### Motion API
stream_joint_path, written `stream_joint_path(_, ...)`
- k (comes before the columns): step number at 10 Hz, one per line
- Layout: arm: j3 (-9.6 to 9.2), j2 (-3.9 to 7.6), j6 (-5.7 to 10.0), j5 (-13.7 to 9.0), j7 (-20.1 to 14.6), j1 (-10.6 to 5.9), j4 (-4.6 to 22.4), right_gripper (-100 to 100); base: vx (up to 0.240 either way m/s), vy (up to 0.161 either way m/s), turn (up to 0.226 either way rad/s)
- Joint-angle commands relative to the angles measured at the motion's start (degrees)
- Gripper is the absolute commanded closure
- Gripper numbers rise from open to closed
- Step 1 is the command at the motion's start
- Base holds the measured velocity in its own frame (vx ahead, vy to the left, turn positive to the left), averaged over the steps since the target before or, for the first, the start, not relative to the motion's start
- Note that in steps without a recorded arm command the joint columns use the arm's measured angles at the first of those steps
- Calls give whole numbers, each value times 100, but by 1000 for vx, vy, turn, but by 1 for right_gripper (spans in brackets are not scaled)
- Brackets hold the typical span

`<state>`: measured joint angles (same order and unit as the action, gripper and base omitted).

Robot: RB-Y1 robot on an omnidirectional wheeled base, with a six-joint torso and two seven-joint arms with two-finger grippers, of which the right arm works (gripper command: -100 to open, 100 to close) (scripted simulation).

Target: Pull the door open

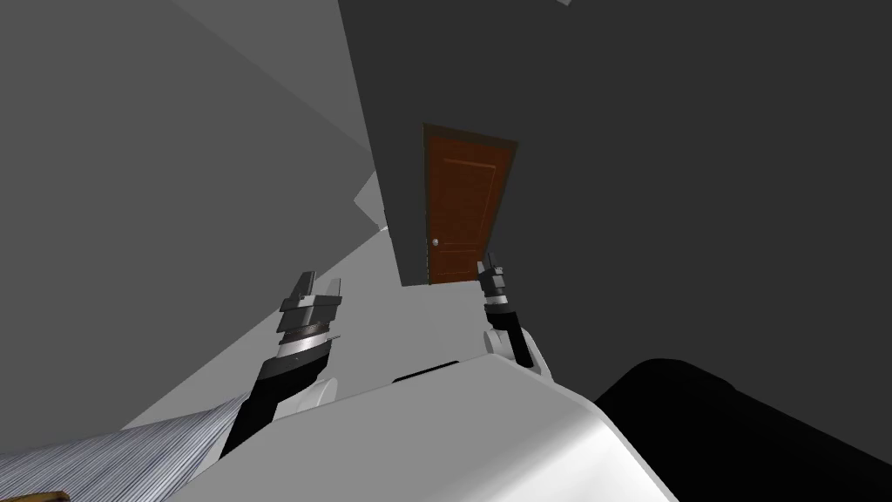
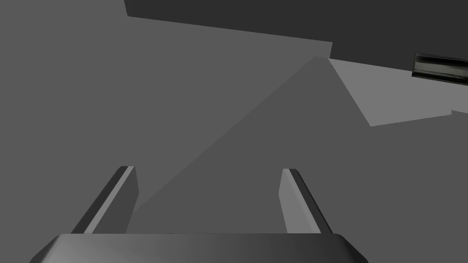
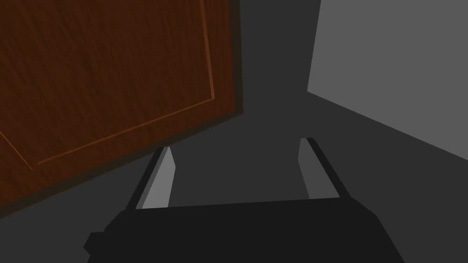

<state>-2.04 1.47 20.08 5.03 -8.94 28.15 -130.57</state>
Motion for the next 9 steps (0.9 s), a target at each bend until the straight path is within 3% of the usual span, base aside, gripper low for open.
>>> stream_joint_path(1, -18, 46, 57, -62, -152, -18, 136, -100, 95, -11, 57)
stream_joint_path(4, -46, 113, 145, -158, -388, -46, 349, -100, 174, 13, 1)
stream_joint_path(9, -122, 277, 386, -421, -1036, -124, 930, -100, 169, 21, 23)
